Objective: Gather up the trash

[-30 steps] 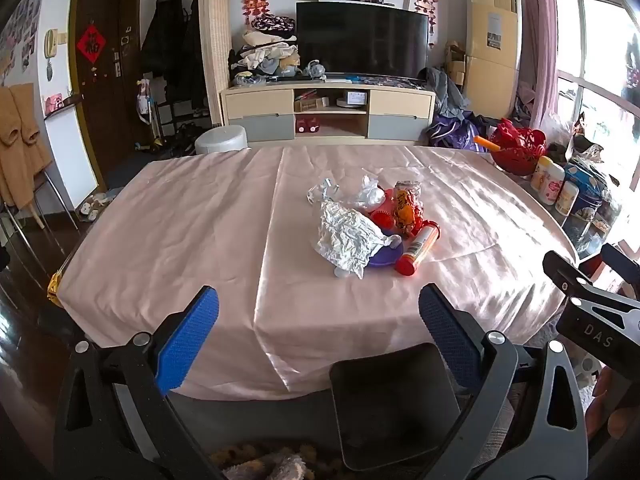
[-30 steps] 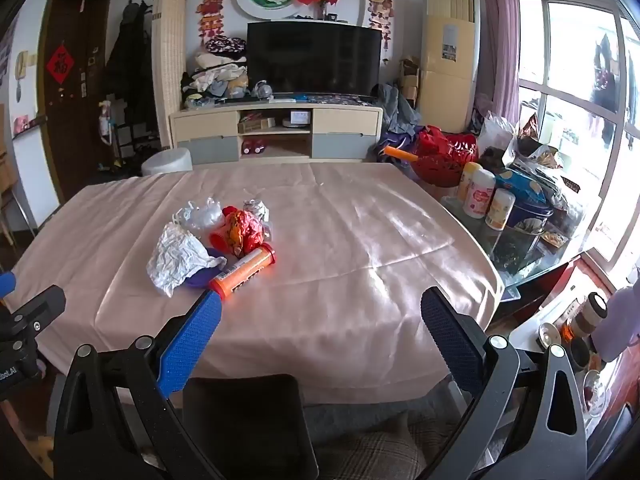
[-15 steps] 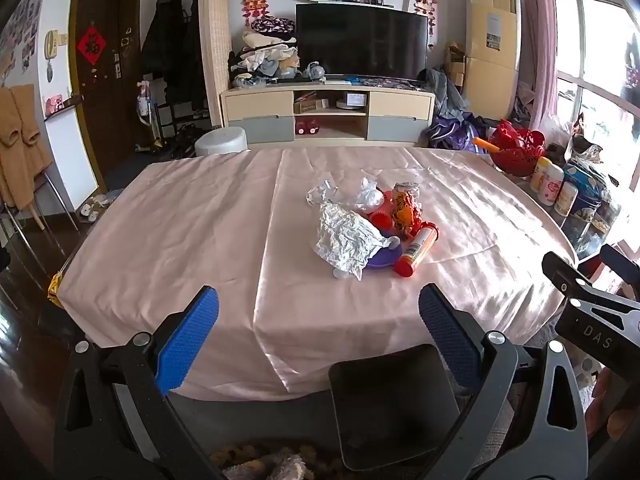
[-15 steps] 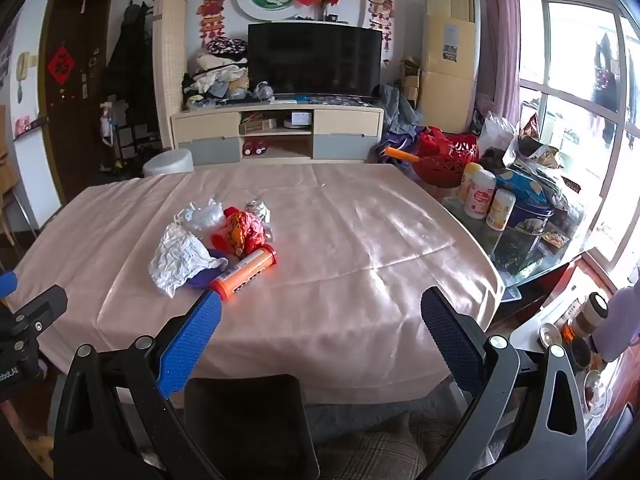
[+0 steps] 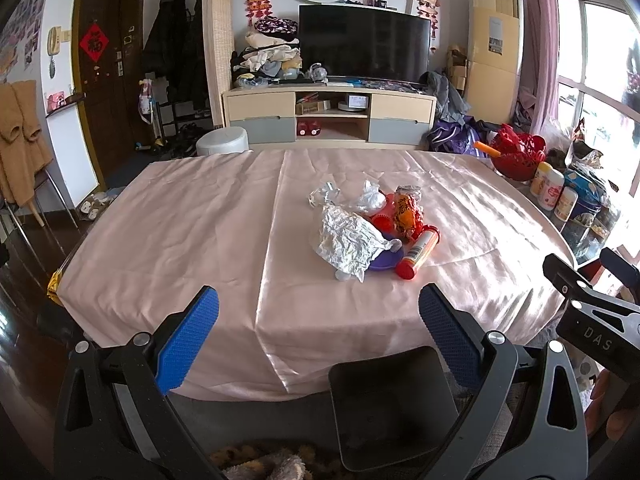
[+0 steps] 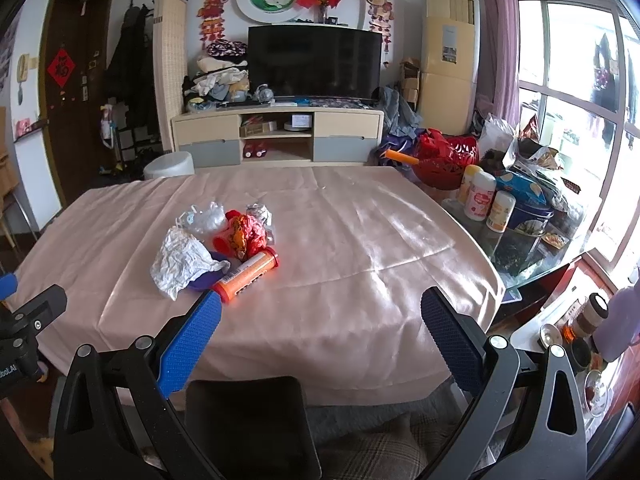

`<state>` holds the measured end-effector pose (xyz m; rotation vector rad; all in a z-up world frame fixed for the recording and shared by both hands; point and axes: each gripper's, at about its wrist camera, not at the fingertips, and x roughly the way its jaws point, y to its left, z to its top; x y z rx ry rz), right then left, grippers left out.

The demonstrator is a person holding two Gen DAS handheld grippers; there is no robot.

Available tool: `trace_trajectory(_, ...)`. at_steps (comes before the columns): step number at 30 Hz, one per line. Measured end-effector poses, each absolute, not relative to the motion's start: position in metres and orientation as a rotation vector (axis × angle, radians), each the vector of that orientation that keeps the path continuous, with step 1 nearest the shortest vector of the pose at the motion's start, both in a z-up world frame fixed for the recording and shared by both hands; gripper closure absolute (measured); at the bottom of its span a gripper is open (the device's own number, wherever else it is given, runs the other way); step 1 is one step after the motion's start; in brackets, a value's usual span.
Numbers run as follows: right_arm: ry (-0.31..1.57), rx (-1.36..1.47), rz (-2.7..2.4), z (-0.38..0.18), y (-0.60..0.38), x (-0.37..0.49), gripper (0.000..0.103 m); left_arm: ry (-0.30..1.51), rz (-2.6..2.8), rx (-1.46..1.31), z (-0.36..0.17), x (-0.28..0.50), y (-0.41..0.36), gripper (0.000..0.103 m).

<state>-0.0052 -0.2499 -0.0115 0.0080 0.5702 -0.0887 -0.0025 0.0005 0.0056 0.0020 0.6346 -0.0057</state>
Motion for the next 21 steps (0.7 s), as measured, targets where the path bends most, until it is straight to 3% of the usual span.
trace_trajectory(21,0.569,0.004,-0.089,-0.0103,-0.2469,-0.005,0.003,0.63,-0.008,-0.005,0.0078,-0.0015,0.0047,0.008)
